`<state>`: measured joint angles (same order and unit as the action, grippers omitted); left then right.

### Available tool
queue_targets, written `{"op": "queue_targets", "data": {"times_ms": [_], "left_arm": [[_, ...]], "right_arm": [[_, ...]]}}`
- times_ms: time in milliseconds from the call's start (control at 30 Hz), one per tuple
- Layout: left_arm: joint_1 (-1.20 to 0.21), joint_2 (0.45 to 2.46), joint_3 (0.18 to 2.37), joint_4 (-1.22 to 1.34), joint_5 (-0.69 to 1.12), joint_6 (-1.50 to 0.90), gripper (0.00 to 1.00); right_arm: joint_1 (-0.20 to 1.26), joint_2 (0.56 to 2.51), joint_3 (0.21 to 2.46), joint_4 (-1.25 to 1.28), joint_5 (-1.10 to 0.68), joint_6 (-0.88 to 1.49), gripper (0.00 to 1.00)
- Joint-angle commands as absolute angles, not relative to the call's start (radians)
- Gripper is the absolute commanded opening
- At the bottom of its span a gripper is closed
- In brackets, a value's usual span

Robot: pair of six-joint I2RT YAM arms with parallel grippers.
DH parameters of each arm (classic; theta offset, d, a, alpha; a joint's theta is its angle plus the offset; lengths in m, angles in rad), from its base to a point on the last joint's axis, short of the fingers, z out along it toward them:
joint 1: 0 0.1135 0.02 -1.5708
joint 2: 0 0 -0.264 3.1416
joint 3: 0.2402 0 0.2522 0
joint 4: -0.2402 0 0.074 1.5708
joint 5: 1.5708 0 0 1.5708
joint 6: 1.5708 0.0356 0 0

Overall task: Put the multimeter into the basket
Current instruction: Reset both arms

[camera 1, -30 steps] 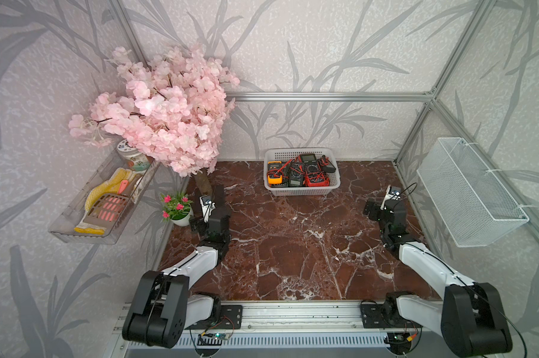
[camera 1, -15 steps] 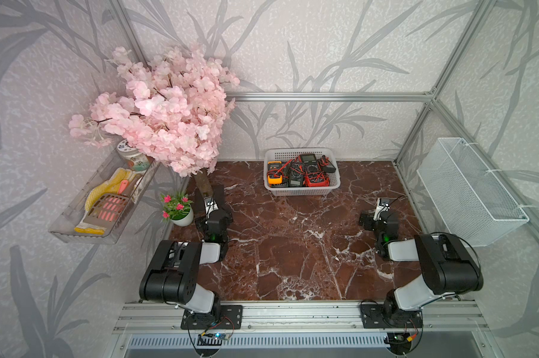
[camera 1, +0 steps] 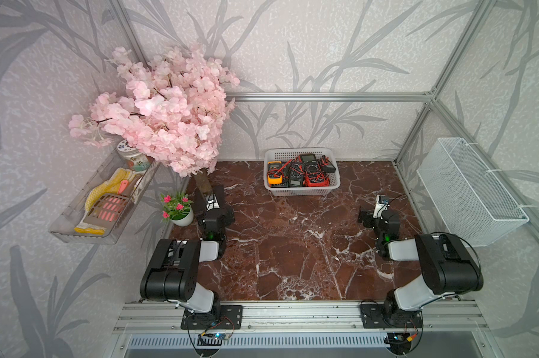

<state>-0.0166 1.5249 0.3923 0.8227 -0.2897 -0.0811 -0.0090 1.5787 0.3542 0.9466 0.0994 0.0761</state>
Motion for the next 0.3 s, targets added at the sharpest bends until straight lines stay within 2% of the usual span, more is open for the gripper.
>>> {"op": "queue_targets", "data": {"times_ms": [0, 267], "left_arm": [[-0.010, 1.523, 0.408, 0.818, -0.280, -0.081, 1.00], [-0.011, 1.523, 0.409, 0.818, -0.280, -0.081, 1.00]], "right_arm": [[-0.014, 1.580, 0.366, 0.973, 0.091, 0.064, 0.99], [-0.011, 1.582, 0.365, 0.978, 0.079, 0.055, 0.99]]}}
